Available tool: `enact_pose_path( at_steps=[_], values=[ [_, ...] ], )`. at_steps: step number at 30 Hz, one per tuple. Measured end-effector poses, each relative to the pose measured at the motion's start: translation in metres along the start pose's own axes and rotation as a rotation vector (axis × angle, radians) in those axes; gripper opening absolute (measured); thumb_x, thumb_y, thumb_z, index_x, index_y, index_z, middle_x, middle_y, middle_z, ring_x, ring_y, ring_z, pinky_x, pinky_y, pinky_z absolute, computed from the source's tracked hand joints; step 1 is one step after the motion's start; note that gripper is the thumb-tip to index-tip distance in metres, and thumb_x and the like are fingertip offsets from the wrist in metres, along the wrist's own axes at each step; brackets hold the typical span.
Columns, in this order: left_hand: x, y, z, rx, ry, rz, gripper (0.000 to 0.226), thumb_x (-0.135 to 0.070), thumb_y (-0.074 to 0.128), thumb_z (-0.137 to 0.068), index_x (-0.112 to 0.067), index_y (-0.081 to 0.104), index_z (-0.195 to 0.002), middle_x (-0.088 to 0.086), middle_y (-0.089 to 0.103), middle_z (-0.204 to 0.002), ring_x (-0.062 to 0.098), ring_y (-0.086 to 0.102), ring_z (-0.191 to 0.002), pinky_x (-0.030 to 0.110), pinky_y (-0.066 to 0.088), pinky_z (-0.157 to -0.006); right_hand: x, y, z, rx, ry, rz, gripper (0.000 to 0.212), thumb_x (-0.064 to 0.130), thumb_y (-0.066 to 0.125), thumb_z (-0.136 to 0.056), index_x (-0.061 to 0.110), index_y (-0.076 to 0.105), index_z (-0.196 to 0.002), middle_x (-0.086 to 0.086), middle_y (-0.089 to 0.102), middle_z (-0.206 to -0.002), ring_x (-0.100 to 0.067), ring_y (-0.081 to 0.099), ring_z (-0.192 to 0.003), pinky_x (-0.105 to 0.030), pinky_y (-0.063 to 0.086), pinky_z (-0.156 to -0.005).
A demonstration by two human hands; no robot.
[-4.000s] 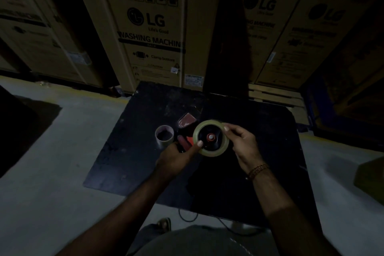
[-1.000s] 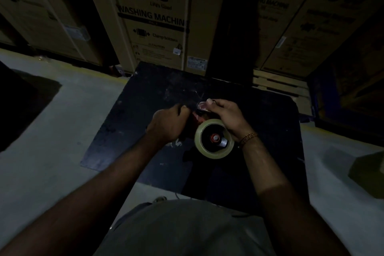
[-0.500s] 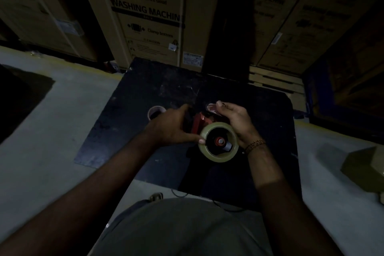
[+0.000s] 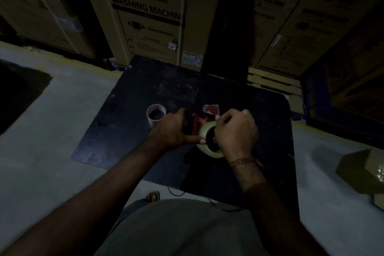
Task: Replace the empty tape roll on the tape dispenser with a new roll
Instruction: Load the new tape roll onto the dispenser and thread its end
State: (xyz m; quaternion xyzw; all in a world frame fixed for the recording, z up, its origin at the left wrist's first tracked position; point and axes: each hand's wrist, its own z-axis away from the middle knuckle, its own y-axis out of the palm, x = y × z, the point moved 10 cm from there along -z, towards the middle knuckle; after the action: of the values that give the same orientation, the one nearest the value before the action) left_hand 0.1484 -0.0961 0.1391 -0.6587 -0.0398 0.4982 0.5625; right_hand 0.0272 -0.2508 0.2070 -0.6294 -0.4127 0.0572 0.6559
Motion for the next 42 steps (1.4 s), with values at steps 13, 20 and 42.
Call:
enact_pose_path(
  at_steps=[13, 20, 42],
  values=[
    [0.004, -0.002, 0.007, -0.044, -0.042, 0.008, 0.097, -0.083, 0.077, -0.053, -0.015, 0.053, -0.119, 0.003, 0.073, -0.098, 0.022, 0.070, -0.084, 0.040, 0.059, -0.068, 0.033, 0.021, 0.014, 0.016, -0.056, 0.002, 0.021, 0.044, 0.074, -0.087, 0.023, 0.073, -0.083, 0.001, 0.071, -0.091, -0.021, 0.070, -0.082, -0.028, 0.049, -0.067],
    [0.006, -0.005, 0.012, -0.079, -0.059, -0.082, 0.084, -0.062, 0.090, -0.070, -0.011, 0.051, -0.124, 0.014, 0.073, -0.109, 0.034, 0.073, -0.096, 0.040, 0.055, -0.065, 0.037, 0.032, 0.017, 0.056, 0.054, 0.035, 0.030, 0.050, 0.068, -0.089, 0.022, 0.079, -0.085, -0.002, 0.077, -0.087, -0.024, 0.075, -0.084, -0.033, 0.061, -0.070],
    [0.023, -0.015, 0.022, -0.094, 0.015, -0.057, 0.112, -0.099, 0.055, -0.048, -0.011, 0.053, -0.118, 0.011, 0.071, -0.100, 0.033, 0.069, -0.089, 0.033, 0.040, -0.061, 0.092, 0.032, 0.024, 0.040, -0.772, 0.064, 0.020, 0.033, 0.068, -0.088, 0.020, 0.079, -0.077, 0.003, 0.065, -0.084, -0.018, 0.058, -0.086, -0.035, 0.052, -0.059]
  ],
)
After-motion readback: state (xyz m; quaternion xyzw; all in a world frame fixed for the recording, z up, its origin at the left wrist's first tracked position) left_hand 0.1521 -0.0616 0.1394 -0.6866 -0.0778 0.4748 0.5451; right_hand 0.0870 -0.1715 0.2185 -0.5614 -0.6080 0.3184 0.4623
